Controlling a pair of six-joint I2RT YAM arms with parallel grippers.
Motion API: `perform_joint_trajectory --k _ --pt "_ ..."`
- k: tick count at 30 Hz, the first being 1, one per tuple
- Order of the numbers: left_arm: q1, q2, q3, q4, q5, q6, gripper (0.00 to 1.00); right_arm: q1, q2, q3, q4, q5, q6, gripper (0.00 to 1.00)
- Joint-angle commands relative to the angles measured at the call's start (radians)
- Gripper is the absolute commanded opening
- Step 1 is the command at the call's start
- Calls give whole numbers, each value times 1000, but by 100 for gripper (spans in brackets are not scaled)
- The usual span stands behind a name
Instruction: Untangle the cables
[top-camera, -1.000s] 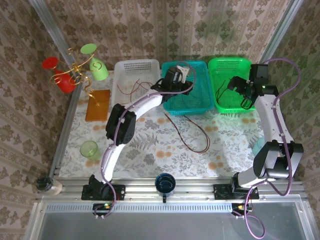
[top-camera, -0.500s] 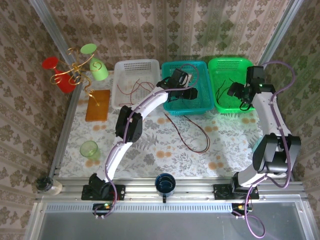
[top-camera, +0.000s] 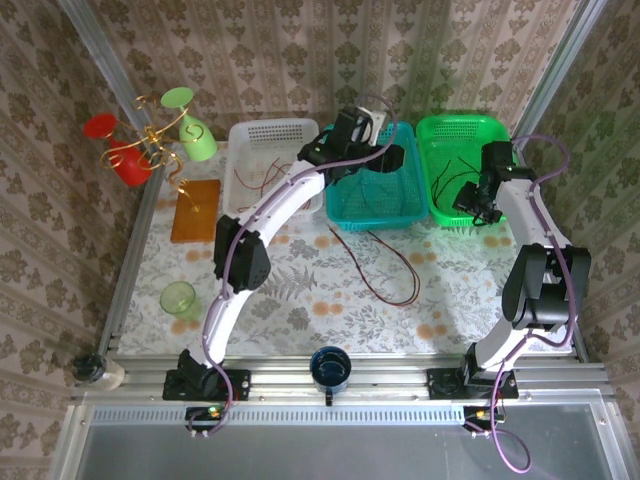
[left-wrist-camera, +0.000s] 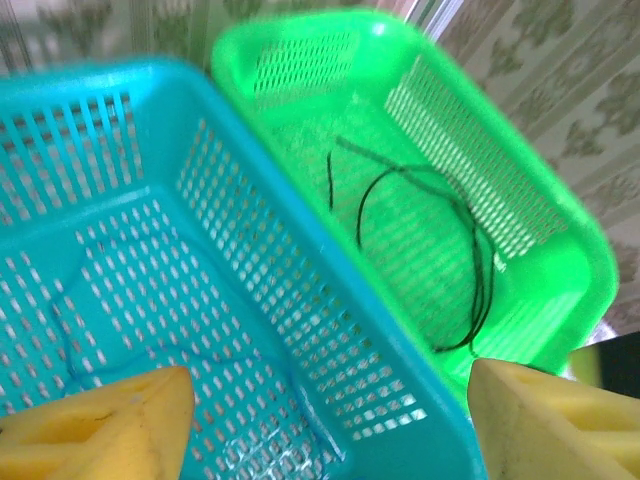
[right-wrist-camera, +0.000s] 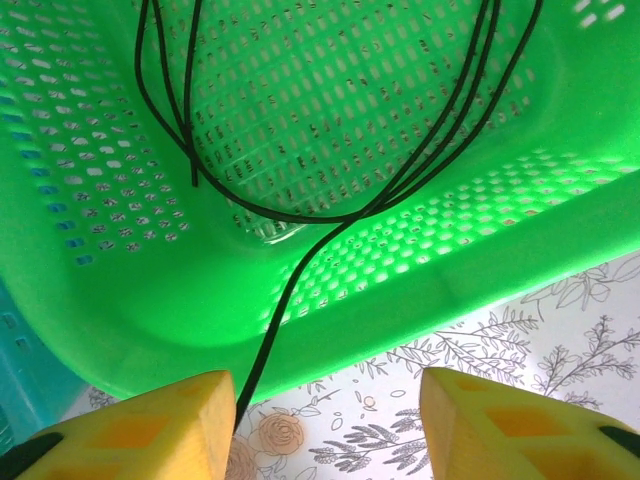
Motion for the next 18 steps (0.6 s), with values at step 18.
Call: perform_joint_trajectory --k 18 --pt "0 -37 9 -56 -16 53 74 20 38 -3 -47 -117 -25 38"
